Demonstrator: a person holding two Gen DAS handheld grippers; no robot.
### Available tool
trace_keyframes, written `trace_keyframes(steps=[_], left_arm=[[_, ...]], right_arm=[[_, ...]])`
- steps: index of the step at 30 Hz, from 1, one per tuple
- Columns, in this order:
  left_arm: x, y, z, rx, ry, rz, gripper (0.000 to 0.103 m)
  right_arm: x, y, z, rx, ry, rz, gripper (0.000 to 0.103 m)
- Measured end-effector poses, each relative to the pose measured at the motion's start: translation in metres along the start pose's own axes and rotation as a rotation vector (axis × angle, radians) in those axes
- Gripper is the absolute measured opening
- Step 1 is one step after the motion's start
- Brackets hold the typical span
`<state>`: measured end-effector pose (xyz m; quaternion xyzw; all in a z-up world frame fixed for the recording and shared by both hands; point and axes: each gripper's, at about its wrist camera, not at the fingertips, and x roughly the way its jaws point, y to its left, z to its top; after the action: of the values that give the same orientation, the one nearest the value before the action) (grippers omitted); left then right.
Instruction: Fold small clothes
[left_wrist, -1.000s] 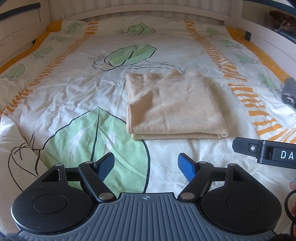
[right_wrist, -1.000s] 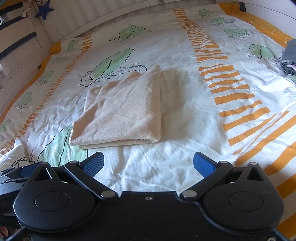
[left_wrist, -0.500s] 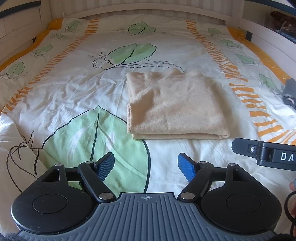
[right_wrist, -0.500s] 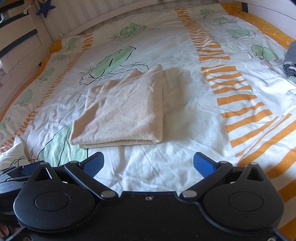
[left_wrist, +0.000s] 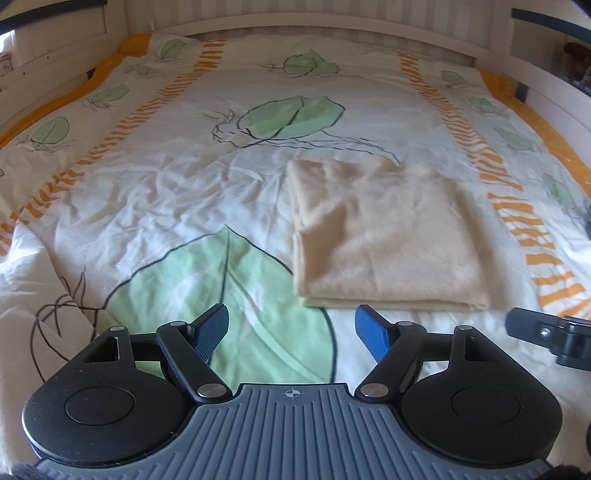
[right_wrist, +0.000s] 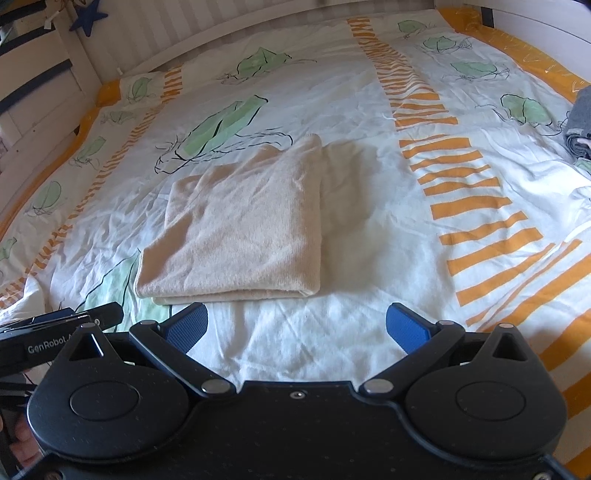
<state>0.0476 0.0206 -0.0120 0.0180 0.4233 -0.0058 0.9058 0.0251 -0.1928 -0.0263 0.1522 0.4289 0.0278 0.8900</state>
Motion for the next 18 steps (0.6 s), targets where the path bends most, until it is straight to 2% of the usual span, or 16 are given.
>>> trace_keyframes(steps=[18], left_arm=[[-0.001,-0.0072,-0.0082,0.032,-0.001,-0.012,0.074]], right_arm=[[0.0042,0.0039,-0.0034,-0.015,0.026,-0.002,0.102]])
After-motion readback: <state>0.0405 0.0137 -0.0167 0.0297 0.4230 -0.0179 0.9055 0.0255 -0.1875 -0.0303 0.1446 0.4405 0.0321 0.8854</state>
